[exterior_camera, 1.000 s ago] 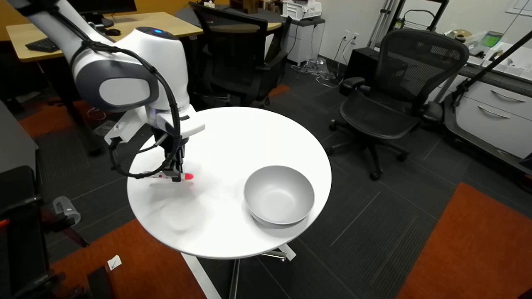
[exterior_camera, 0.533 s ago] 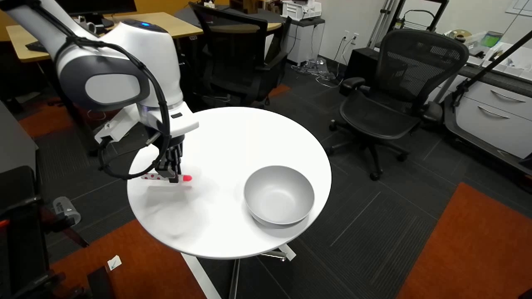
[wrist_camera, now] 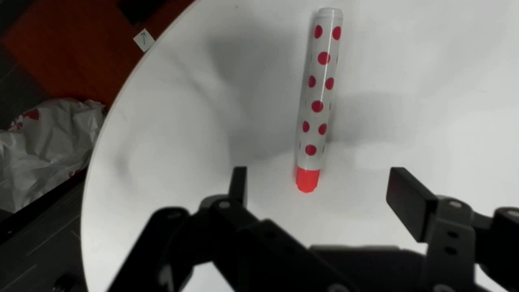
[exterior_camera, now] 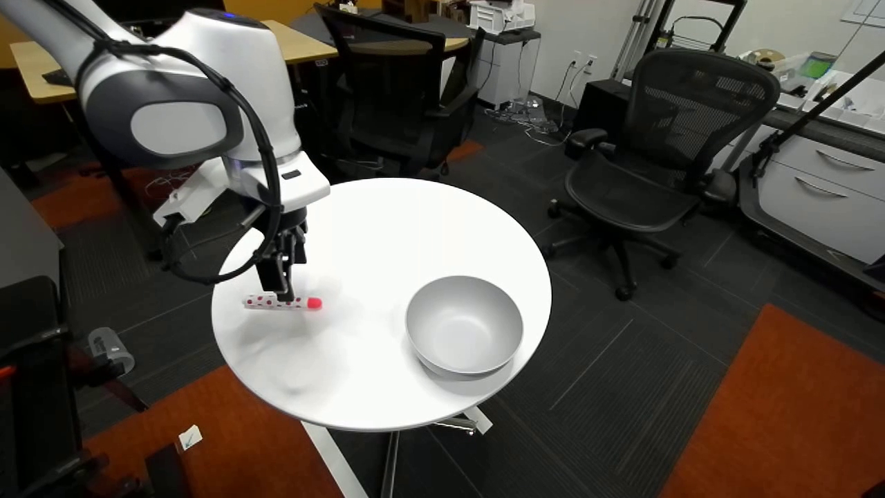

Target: Move the marker to the right

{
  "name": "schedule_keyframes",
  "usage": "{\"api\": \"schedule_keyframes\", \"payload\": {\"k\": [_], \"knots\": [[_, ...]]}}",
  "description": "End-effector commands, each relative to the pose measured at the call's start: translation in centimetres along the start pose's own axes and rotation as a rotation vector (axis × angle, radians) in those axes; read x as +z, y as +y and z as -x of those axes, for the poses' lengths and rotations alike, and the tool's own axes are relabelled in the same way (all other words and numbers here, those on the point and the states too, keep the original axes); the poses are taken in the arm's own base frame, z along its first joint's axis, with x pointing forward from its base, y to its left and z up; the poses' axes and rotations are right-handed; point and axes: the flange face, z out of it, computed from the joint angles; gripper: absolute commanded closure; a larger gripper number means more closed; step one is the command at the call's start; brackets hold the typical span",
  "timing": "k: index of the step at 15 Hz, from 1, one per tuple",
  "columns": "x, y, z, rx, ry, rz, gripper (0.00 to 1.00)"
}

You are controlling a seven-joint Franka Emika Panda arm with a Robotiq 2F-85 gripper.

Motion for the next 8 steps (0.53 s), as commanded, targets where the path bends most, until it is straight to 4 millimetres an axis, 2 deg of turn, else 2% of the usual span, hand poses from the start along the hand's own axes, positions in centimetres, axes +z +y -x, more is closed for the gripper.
{"api": "schedule_keyframes", "payload": {"k": [1, 4, 5, 8], "knots": [[-3.1, 1.1, 1.5, -0.012, 0.035, -0.021, 0.00], [-4.3, 1.3, 2.0, -0.024, 0.047, -0.030, 0.00], [-3.0, 0.6, 0.8, -0.034, 0.035, -0.024, 0.00], [-3.1, 0.6, 0.9, -0.034, 0.034, -0.025, 0.00]]}}
